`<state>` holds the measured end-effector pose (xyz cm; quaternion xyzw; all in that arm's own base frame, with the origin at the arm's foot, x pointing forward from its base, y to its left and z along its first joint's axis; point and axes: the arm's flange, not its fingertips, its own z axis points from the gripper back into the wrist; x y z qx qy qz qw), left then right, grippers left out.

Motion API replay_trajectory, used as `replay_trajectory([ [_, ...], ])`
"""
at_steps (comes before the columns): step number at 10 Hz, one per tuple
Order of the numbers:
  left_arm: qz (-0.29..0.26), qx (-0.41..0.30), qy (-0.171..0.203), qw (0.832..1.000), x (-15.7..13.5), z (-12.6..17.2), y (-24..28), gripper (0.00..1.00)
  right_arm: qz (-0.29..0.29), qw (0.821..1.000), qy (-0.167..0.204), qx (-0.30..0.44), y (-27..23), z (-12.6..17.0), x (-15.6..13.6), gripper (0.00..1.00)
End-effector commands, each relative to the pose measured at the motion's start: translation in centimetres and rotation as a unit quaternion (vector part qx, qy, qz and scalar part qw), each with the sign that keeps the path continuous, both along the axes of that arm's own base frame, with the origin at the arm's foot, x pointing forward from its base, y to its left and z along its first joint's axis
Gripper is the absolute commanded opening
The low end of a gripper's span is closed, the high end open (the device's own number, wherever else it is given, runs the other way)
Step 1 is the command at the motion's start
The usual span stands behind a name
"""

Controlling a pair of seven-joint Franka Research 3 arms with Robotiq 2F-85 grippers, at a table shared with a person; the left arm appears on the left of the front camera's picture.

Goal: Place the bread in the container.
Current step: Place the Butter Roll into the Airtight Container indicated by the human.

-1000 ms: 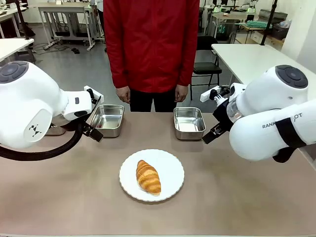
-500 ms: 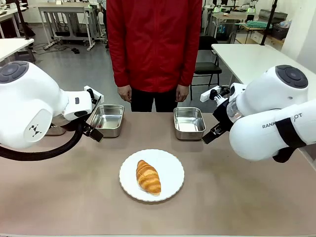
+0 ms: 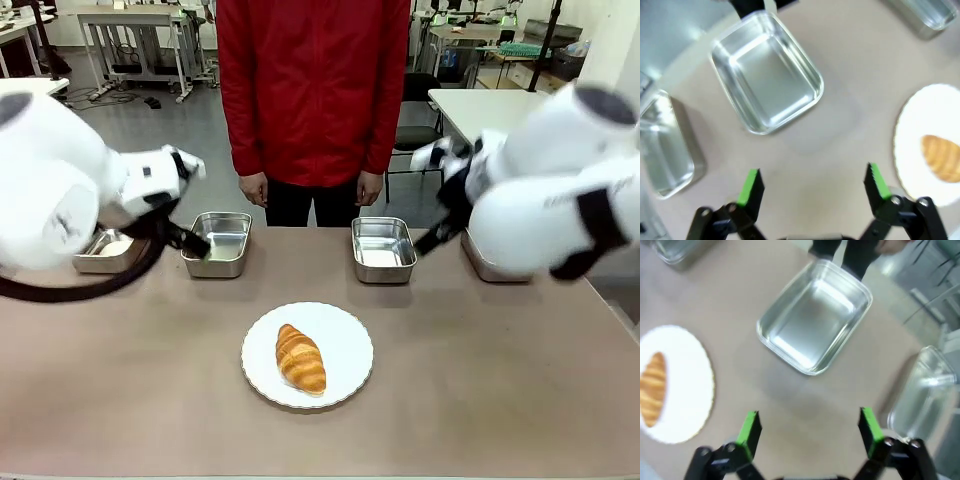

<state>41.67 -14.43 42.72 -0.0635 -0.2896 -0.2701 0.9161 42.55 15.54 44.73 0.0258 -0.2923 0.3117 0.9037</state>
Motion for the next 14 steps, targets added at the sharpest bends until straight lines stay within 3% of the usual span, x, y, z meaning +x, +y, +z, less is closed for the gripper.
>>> replay_trajectory([
  [1, -0.019, -0.011, 0.012, 1.0, 2.1, 6.1, 5.0, 1.0, 0.023, 0.999, -0.007, 0.039, -4.8, 7.5, 1.5, 1.0],
  [3, -0.074, -0.009, 0.026, 0.997, 3.3, 11.4, 10.5, 1.0, 0.022, 0.997, -0.024, 0.074, -11.1, 11.4, 0.7, 1.0],
  [6, -0.178, -0.033, -0.001, 0.984, 4.9, 14.8, 18.9, 1.0, 0.046, 0.989, -0.045, 0.135, -17.1, 12.1, -0.7, 1.0],
  [7, -0.184, -0.067, -0.052, 0.979, 5.5, 14.9, 20.2, 1.0, 0.059, 0.988, -0.049, 0.133, -17.6, 11.6, -0.6, 1.0],
  [8, -0.173, -0.064, -0.037, 0.982, 4.9, 14.4, 20.0, 1.0, 0.018, 0.993, -0.042, 0.112, -17.0, 13.4, -0.8, 1.0],
  [9, -0.155, -0.036, -0.027, 0.987, 3.5, 15.8, 19.8, 1.0, 0.018, 0.993, -0.042, 0.112, -17.0, 13.4, -0.8, 1.0],
  [11, -0.155, -0.036, -0.027, 0.987, 3.5, 15.8, 19.8, 1.0, 0.018, 0.993, -0.042, 0.112, -17.0, 13.4, -0.8, 1.0],
  [14, -0.161, -0.087, -0.032, 0.983, 5.4, 16.1, 24.8, 1.0, 0.07, 0.988, -0.053, 0.126, -21.9, 13.4, -1.1, 1.0],
])
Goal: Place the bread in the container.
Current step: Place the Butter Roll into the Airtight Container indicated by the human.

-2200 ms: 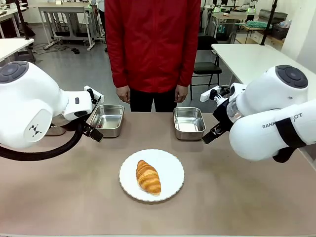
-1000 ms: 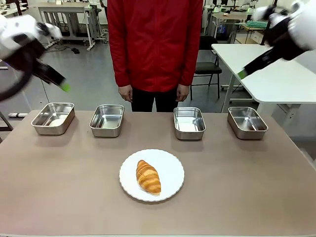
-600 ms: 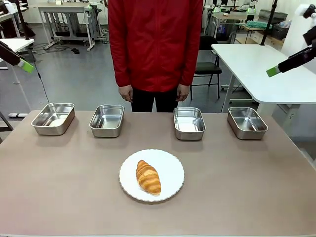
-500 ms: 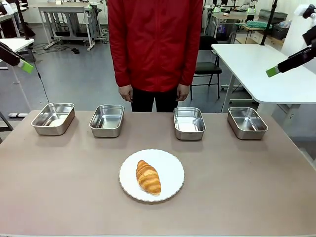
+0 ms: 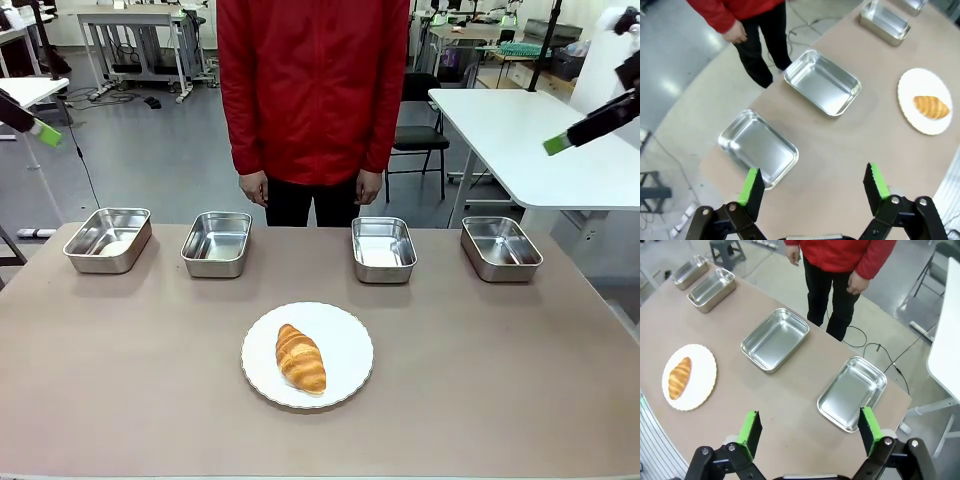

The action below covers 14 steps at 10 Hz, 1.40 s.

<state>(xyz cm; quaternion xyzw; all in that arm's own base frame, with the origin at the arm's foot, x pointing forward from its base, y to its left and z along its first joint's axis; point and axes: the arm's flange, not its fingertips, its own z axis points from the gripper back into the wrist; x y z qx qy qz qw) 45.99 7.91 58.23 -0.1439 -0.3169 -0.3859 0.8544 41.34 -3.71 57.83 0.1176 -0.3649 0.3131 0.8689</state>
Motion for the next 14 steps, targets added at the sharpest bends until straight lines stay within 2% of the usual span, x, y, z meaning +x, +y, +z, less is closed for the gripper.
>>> replay_trajectory([
  [1, -0.024, -0.049, -0.004, 0.998, 1.4, 0.8, 3.8, 1.0, 0.047, 0.998, -0.02, 0.025, -4.6, -0.1, 0.0, 1.0],
  [3, -0.018, -0.061, -0.034, 0.997, 1.1, 1.5, 6.9, 1.0, 0.072, 0.996, -0.023, 0.042, -6.8, -1.2, -0.6, 1.0],
  [4, -0.015, -0.06, -0.066, 0.996, 0.7, 1.5, 8.5, 1.0, 0.063, 0.997, -0.026, 0.045, -8.1, -1.7, -0.9, 1.0],
  [8, -0.012, -0.054, -0.108, 0.993, -0.7, 1.3, 12.3, 1.0, 0.056, 0.996, -0.03, 0.059, -11.1, -2.8, -1.6, 1.0],
  [11, 0.003, -0.062, -0.115, 0.991, -1.4, 1.5, 13.1, 1.0, 0.044, 0.996, -0.036, 0.063, -12.1, -3.0, -1.7, 1.0],
  [14, 0.02, -0.078, -0.1, 0.992, -2.6, 1.4, 11.9, 1.0, 0.044, 0.996, -0.04, 0.063, -12.0, -2.7, -1.7, 1.0],
])
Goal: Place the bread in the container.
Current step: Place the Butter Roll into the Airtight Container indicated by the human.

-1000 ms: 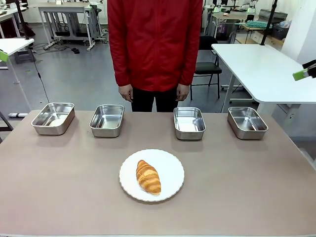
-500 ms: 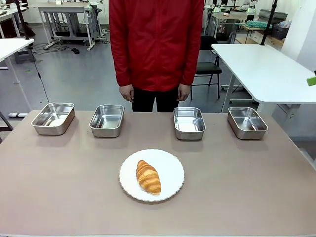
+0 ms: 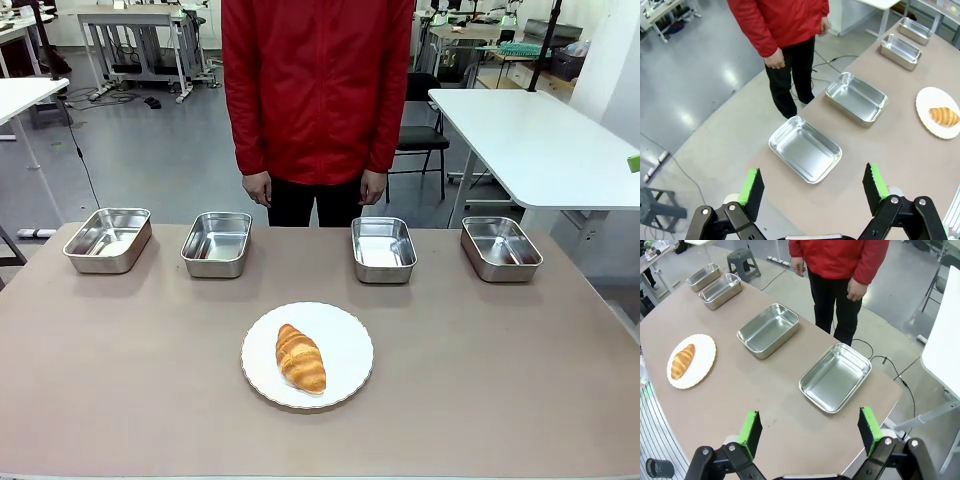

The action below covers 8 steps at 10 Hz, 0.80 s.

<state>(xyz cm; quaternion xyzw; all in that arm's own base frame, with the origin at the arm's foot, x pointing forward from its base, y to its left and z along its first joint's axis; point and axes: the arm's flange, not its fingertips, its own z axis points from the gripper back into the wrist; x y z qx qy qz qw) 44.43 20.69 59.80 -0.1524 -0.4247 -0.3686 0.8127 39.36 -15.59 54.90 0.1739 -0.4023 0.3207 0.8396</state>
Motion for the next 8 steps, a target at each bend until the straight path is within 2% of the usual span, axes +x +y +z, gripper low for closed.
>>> replay_trajectory([
  [1, 0.012, -0.019, 0.003, 1.0, -1.33, -0.1, -1.02, 1.0, 0.01, 1.0, -0.016, 0.003, 0.0, 0.37, 0.32, 1.0],
  [8, 0.016, -0.021, 0.027, 0.999, -1.42, -0.01, -1.47, 1.0, -0.004, 1.0, -0.025, 0.013, 0.76, 1.03, 0.55, 1.0],
])
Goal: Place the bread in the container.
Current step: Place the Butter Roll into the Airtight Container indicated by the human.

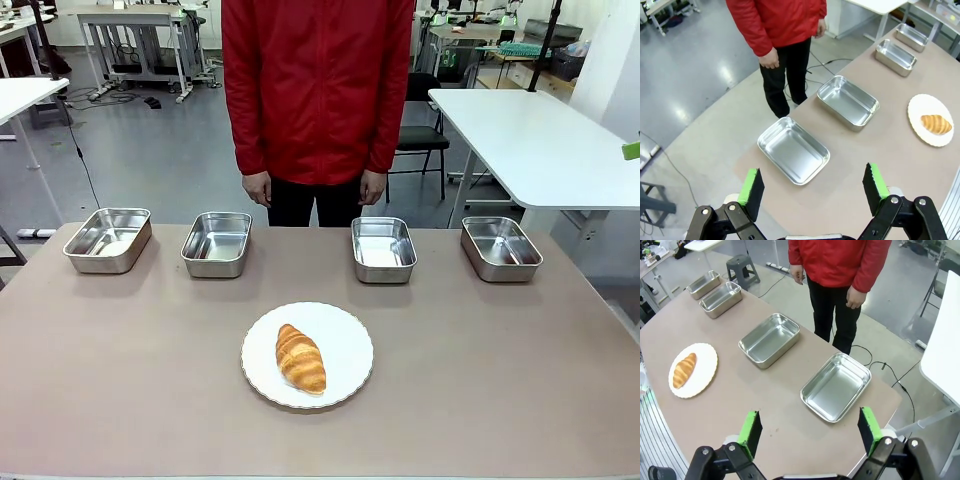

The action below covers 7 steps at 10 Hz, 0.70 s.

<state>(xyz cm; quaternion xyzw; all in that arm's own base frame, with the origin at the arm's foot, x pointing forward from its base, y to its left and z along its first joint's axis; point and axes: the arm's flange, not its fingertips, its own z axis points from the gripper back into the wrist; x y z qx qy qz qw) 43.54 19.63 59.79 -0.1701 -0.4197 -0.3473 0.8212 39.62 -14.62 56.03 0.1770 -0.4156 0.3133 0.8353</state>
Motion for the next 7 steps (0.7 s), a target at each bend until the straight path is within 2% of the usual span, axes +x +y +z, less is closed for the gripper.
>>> replay_trajectory([
  [1, 0.018, 0.005, 0.01, 1.0, -0.4, 0.0, -0.5, 1.0, -0.001, 1.0, -0.009, 0.002, -0.2, -0.1, 0.5, 1.0],
  [2, 0.042, -0.007, 0.015, 0.999, -0.4, 0.2, -0.5, 1.0, -0.02, 1.0, -0.001, 0.01, -0.3, -0.2, 1.3, 1.0],
  [3, 0.003, -0.001, 0.002, 1.0, 0.0, 0.0, 0.0, 1.0, -0.001, 1.0, 0.001, 0.0, 0.0, -0.1, 0.1, 1.0],
  [7, 0.003, -0.001, 0.002, 1.0, 0.0, 0.0, 0.0, 1.0, -0.001, 1.0, 0.001, 0.0, 0.0, -0.1, 0.1, 1.0],
])
